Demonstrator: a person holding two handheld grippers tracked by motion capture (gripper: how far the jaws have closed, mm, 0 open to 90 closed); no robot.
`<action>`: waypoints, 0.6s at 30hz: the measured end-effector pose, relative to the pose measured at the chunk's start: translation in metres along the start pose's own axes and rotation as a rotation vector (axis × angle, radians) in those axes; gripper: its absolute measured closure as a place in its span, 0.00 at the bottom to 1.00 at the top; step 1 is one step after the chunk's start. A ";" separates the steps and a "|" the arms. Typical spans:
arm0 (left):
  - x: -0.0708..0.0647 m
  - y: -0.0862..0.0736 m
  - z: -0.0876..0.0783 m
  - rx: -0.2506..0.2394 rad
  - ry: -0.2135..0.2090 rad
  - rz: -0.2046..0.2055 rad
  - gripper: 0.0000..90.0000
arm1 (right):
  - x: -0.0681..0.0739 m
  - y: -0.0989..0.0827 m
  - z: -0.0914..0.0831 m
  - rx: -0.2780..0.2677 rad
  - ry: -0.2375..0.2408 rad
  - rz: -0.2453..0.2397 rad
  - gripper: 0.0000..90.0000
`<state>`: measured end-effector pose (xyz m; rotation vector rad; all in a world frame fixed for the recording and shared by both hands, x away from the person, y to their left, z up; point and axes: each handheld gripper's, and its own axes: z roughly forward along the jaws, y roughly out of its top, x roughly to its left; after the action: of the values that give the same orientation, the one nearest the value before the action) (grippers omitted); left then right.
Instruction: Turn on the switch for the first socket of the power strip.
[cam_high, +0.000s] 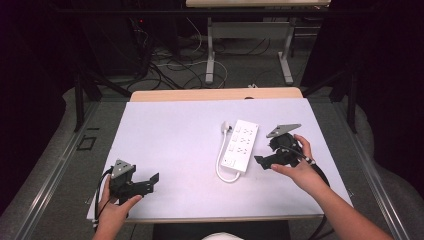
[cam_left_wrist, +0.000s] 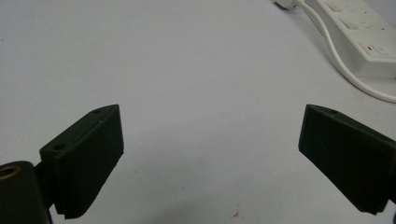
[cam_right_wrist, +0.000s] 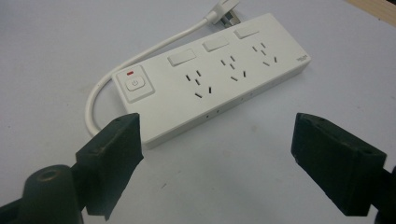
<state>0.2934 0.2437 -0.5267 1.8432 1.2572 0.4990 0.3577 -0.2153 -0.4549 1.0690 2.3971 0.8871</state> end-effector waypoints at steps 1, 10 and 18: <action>0.000 0.000 0.000 0.002 0.000 0.001 0.07 | 0.001 0.002 0.001 0.007 0.006 -0.001 0.17; 0.001 0.000 0.000 -0.001 0.000 0.001 0.08 | 0.005 0.013 0.011 0.025 0.032 -0.022 0.21; 0.000 0.000 0.000 0.001 -0.001 -0.002 0.08 | 0.007 0.024 0.020 0.037 0.043 -0.036 0.27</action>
<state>0.2934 0.2442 -0.5265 1.8427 1.2585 0.4965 0.3771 -0.1897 -0.4537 1.0268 2.4691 0.8656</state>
